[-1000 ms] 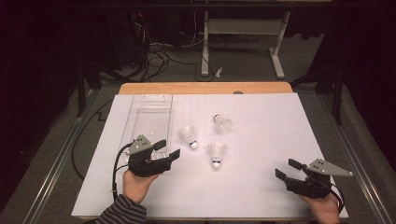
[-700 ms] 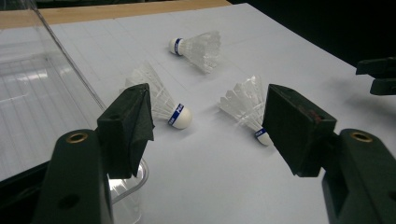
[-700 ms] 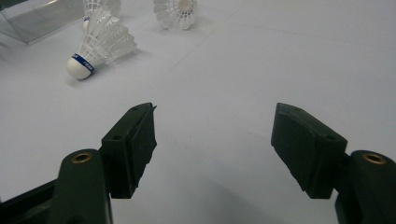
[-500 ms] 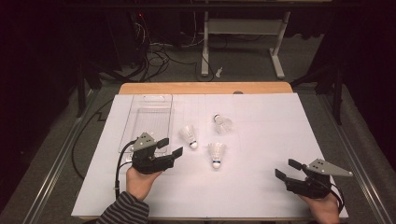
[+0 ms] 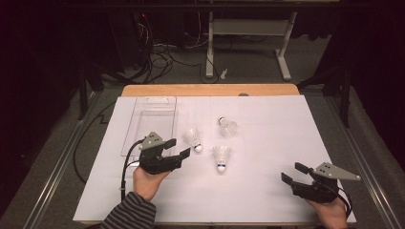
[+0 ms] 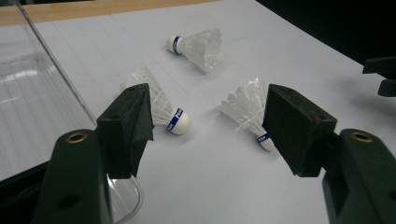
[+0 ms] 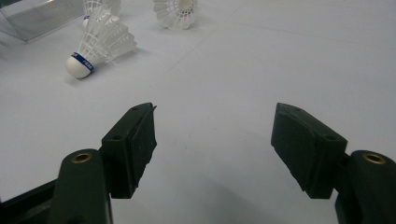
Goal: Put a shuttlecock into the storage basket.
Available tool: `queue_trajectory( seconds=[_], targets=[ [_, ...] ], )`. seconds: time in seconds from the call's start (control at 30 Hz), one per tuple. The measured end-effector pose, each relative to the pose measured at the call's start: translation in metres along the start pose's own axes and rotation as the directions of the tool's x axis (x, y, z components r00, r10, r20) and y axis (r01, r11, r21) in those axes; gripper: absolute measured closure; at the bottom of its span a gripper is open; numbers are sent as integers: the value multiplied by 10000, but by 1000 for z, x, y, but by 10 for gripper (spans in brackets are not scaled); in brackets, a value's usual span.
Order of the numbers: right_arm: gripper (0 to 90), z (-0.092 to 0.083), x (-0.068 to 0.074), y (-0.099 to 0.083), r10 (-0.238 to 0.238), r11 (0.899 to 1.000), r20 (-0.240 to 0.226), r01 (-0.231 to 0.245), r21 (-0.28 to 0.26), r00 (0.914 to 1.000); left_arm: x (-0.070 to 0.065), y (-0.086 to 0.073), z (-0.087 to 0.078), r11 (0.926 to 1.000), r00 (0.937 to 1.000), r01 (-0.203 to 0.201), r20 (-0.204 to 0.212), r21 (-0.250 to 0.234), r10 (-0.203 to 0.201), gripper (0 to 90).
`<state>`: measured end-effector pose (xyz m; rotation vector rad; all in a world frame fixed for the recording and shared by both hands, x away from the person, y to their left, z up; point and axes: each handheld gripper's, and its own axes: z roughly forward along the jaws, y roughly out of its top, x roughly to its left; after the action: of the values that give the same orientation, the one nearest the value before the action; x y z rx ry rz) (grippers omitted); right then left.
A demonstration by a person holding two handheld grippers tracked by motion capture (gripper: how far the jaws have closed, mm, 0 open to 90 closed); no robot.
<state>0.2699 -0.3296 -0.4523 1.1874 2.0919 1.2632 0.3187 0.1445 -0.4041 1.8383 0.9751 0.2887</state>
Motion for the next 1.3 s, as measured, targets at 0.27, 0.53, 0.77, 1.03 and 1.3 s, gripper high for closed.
queue_trajectory(
  seconds=[0.27,0.53,0.77,1.03,1.3],
  targets=[
    [314,1,0,0,-12,10000,-35,12,2,10000,-1,8,5,9999,10000,-70,-61,139,71,335],
    [314,1,0,0,-14,10000,-58,14,29,10000,-1,12,10,9993,9999,-52,-143,364,57,332],
    [314,1,0,0,-6,10000,-72,6,44,10000,0,15,12,9990,9995,-47,-321,453,62,325],
    [313,2,0,0,24,10000,-70,-24,49,10000,1,19,15,9983,9997,35,-228,588,-21,325],
    [314,2,0,0,7,10000,-69,-7,39,10000,3,24,17,9980,9998,113,-145,617,-105,330]
  ],
)
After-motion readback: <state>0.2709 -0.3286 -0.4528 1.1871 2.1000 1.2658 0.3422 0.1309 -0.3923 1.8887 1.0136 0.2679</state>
